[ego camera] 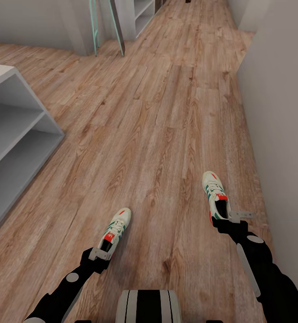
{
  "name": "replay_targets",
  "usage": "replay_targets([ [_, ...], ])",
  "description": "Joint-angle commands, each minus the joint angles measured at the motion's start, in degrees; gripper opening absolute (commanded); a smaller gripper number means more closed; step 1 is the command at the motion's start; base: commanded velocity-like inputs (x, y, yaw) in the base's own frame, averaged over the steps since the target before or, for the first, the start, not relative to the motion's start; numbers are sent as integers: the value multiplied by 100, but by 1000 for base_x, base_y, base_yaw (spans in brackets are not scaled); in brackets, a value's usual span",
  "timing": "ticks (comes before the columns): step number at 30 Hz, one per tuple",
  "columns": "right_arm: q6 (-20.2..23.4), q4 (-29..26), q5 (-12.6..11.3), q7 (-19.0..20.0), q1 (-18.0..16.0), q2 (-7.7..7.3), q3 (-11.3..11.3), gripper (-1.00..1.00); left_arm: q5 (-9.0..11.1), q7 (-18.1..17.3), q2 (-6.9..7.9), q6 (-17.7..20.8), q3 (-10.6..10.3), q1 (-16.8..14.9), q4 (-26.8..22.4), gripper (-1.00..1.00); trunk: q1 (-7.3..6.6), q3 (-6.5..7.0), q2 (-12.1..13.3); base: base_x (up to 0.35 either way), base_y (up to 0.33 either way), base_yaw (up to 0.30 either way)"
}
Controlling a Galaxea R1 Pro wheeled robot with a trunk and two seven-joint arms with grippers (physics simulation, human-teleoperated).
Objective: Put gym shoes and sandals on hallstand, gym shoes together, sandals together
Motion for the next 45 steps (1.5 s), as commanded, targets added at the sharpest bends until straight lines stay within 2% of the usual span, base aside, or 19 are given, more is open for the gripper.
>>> replay_targets([
  [1, 29, -7, -26, -20, -2, -2, 4, -100, -60, 0, 3, -22, -7, -2, 0, 100, -1, -3, -1, 3, 0, 0],
  [7, 29, -7, -26, -20, -2, -2, 4, -100, -60, -1, 3, -16, -7, -2, 0, 100, 12, -114, -8, 1, 0, 0],
  [15, 29, -7, -26, -20, -2, -2, 4, -100, -60, 5, 4, -18, -9, -2, -1, 100, 12, -148, -8, 0, 0, 0],
  [16, 29, -7, -26, -20, -2, -2, 4, -100, -60, 7, 4, -13, -6, -3, -1, -100, 12, -149, -8, 0, 0, 0],
  [45, 33, -7, -35, -20, -2, -2, 5, -100, -60, 4, 11, -28, 2, -9, -7, -100, 12, -150, -8, 0, 0, 0],
])
